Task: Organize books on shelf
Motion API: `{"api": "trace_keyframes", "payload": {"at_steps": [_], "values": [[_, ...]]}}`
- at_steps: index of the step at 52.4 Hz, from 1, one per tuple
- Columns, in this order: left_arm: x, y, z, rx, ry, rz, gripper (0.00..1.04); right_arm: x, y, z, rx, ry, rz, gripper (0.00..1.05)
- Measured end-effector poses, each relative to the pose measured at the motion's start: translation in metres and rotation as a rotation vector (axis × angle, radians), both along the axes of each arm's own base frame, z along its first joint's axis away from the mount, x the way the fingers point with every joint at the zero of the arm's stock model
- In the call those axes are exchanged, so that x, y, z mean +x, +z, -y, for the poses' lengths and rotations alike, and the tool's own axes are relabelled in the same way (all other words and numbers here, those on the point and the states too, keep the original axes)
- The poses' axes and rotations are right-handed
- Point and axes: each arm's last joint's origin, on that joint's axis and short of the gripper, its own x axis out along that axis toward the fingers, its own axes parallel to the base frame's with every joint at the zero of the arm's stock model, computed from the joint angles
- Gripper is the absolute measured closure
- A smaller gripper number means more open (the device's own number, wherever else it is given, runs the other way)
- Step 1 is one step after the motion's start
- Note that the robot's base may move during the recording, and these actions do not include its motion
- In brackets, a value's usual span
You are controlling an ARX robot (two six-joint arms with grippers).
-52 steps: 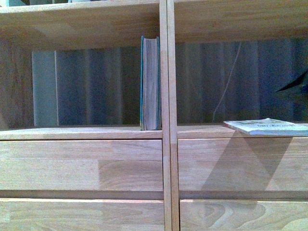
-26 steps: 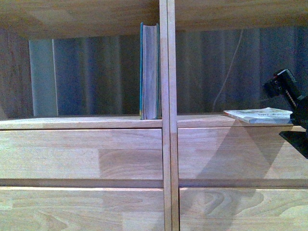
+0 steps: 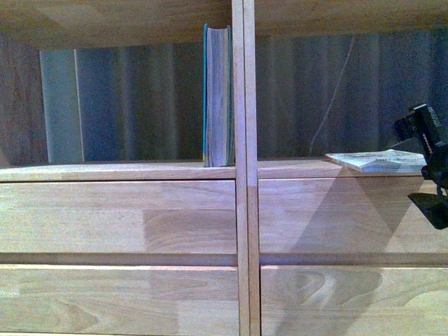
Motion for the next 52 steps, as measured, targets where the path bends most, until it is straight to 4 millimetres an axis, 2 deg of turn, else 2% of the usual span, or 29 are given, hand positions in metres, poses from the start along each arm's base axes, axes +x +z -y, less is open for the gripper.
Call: {"api": "trace_keyframes", "payload": {"at_steps": [15,21,27,36,43,48,52], "values": [[0.0,0.0,0.0,0.0,0.0,0.0,0.07,0.002,0.004,-0.009,0.02,-0.002,0.008,0.57],[0.0,0.0,0.0,0.0,0.0,0.0,0.07,0.003,0.004,-0.008,0.035,-0.017,0.022,0.81],[0.0,0.0,0.0,0.0,0.0,0.0,0.07,0.003,0.006,-0.008,0.057,-0.02,0.052,0.96],[0.0,0.0,0.0,0.0,0.0,0.0,0.07,-0.001,0.0,-0.007,0.098,-0.015,0.069,0.97],[0.0,0.0,0.0,0.0,-0.008,0.001,0.07,-0.01,0.002,-0.005,0.118,0.006,0.09,0.97],[0.002,0.007,-0.003,0.006,-0.161,0.045,0.07,-0.018,0.008,-0.004,0.126,0.026,0.108,0.97],[0.003,0.023,-0.011,0.012,-0.227,0.095,0.07,-0.027,0.016,-0.004,0.13,0.055,0.133,0.97]]}}
